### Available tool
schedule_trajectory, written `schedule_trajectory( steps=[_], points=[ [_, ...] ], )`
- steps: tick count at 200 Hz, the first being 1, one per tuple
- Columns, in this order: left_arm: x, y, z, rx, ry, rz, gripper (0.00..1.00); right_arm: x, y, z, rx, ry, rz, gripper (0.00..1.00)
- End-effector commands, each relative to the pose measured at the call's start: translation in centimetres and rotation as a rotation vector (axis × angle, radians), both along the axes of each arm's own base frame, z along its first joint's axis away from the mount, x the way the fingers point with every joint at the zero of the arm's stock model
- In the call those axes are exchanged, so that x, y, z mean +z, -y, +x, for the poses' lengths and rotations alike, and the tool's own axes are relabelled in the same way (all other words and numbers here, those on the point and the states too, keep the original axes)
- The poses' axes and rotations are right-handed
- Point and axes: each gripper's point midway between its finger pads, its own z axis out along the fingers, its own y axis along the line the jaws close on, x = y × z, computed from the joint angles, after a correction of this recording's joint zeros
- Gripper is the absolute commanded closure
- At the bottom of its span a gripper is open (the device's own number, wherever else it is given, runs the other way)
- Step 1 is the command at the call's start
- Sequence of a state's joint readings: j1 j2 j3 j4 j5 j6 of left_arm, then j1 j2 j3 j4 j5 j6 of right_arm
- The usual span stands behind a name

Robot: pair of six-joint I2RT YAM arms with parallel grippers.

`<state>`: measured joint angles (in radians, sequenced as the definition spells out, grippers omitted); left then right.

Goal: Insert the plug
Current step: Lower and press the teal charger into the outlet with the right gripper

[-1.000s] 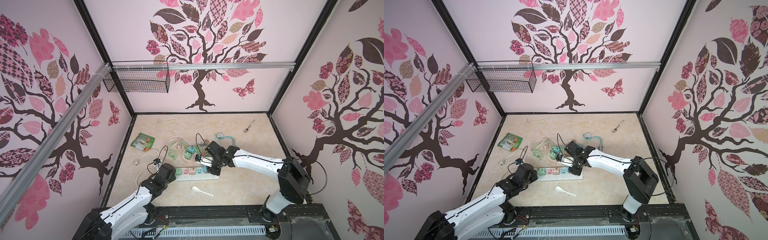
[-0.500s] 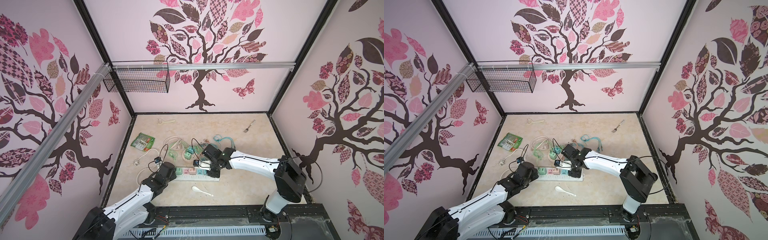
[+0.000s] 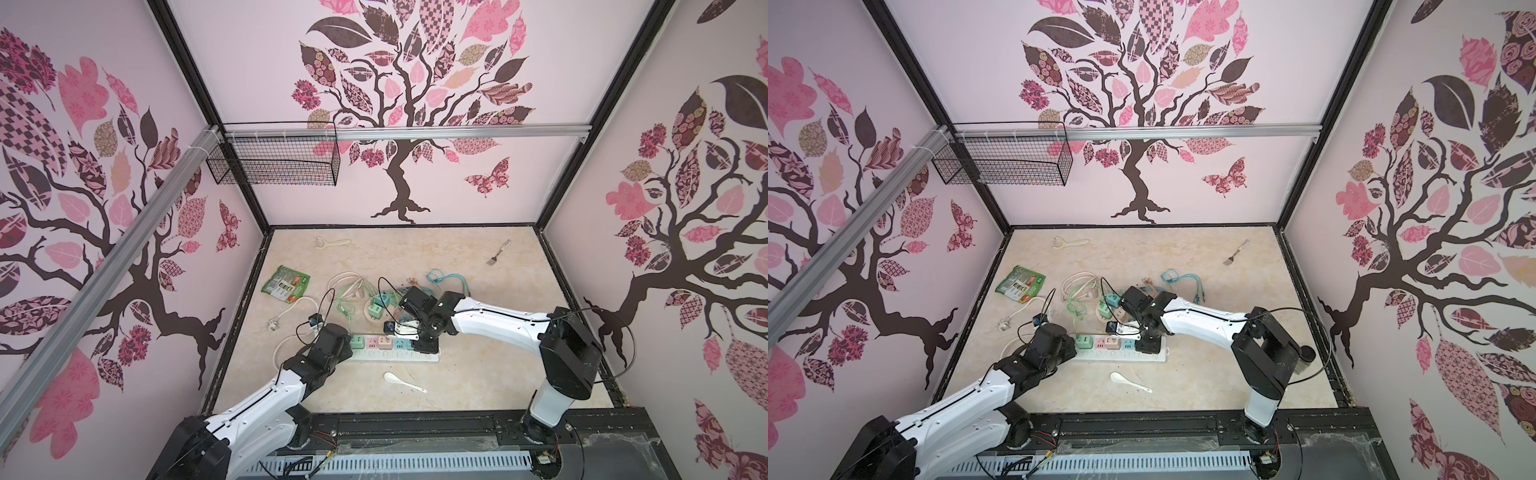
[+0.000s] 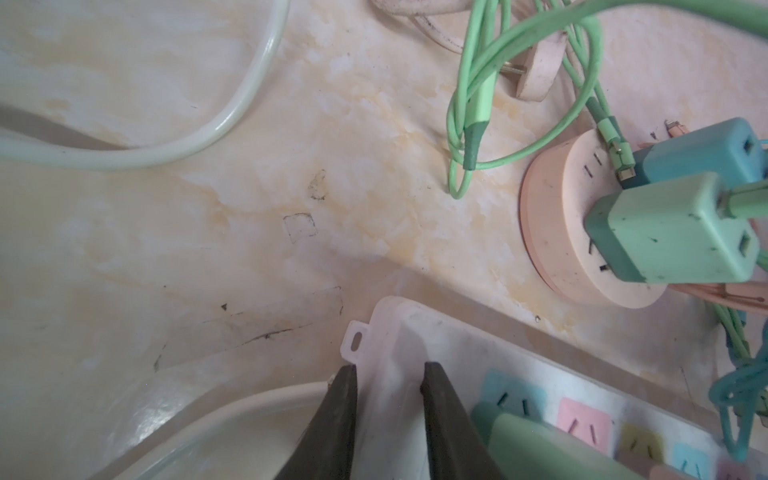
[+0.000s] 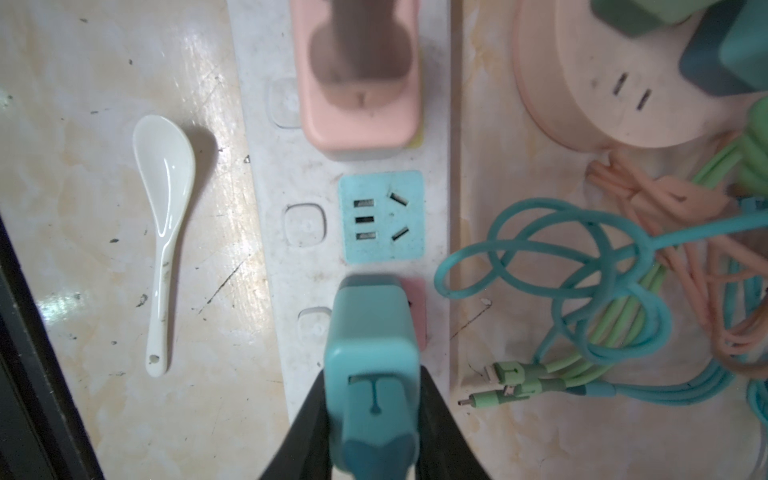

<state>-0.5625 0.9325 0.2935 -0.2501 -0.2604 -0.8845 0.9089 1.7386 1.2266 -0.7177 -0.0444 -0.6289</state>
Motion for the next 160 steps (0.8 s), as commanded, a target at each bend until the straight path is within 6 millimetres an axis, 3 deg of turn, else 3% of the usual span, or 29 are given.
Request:
schedule_trajectory(
  steps=[1,100,135,160],
  points=[
    [-1.2,0.4,-1.3,-0.05,-0.056,-0.009,0.7,-2.3,1.2,-0.7,0.016,-0.05,-0.1,0.8],
    [-0.9,0.1,-1.5,-0.047,-0.051,-0.018,0.7,-6.2,2.3,-2.1,0.009,-0.107,-0.135,0.79],
    [-0.1,0.1,-1.6,-0.048,-0.041,-0.026,0.7,-6.7,2.6,-2.2,-0.017,-0.108,-0.139,0.77],
    [1.1,0.1,-1.6,-0.05,-0.027,-0.042,0.62,-6.5,2.7,-2.0,-0.041,-0.097,-0.139,0.71]
  ],
)
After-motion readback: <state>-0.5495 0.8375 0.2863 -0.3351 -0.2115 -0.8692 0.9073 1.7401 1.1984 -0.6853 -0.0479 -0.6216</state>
